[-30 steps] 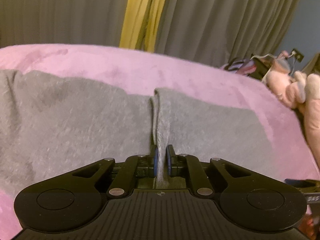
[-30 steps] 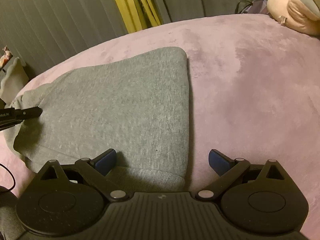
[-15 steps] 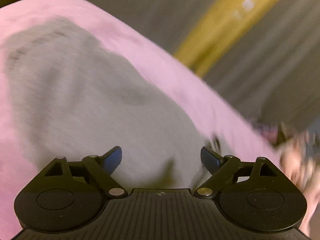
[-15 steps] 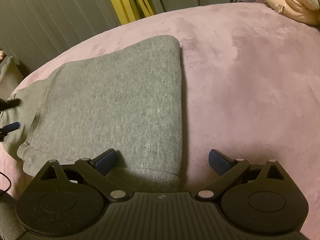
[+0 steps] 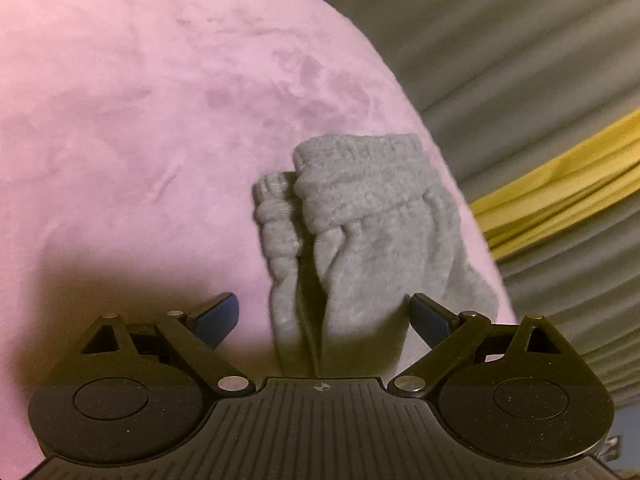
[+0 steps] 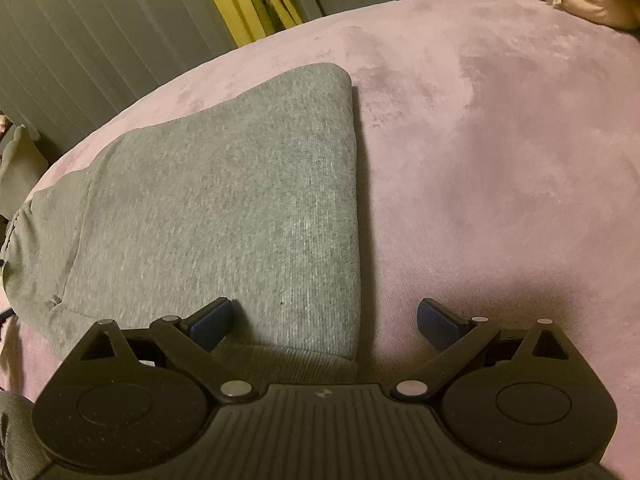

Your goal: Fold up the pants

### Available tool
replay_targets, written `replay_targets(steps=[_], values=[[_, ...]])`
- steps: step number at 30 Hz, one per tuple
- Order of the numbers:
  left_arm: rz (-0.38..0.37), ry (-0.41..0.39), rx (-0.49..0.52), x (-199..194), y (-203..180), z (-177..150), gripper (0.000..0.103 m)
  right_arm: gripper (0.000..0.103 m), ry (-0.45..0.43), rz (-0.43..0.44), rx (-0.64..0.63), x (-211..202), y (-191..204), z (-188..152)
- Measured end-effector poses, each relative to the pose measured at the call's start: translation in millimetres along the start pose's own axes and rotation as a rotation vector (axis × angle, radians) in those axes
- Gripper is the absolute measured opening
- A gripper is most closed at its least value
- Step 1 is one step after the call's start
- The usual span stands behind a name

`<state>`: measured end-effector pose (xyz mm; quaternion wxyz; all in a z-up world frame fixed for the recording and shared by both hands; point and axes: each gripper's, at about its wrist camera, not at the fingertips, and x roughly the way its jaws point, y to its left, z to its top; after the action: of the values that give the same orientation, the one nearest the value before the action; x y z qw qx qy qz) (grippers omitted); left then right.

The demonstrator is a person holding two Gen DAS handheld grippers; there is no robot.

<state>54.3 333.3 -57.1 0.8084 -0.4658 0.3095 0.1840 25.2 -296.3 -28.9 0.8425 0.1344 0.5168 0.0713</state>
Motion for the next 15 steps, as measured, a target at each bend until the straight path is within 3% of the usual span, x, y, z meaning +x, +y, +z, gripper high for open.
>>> replay_targets(steps=[5, 8, 9, 10, 12, 15], values=[[-0.095, 0.004, -0.051, 29, 4, 15, 0.098, 0.099, 0.001, -0.011, 0.0, 2, 1, 0], [-0.087, 0.003, -0.08, 42, -1, 20, 0.098, 0.099, 0.005, -0.018, -0.002, 4, 2, 0], [-0.076, -0.004, -0.08, 47, -3, 21, 0.094, 0.099, 0.006, -0.019, -0.002, 4, 2, 0], [-0.048, -0.015, -0.063, 49, -7, 21, 0.07, 0.099, 0.005, -0.019, -0.002, 4, 2, 0], [0.02, -0.025, 0.004, 50, -15, 18, 0.044, 0.099, 0.003, -0.021, -0.001, 4, 2, 0], [0.002, -0.046, 0.069, 44, -18, 13, 0.04, 0.099, 0.003, -0.024, -0.001, 4, 3, -1]])
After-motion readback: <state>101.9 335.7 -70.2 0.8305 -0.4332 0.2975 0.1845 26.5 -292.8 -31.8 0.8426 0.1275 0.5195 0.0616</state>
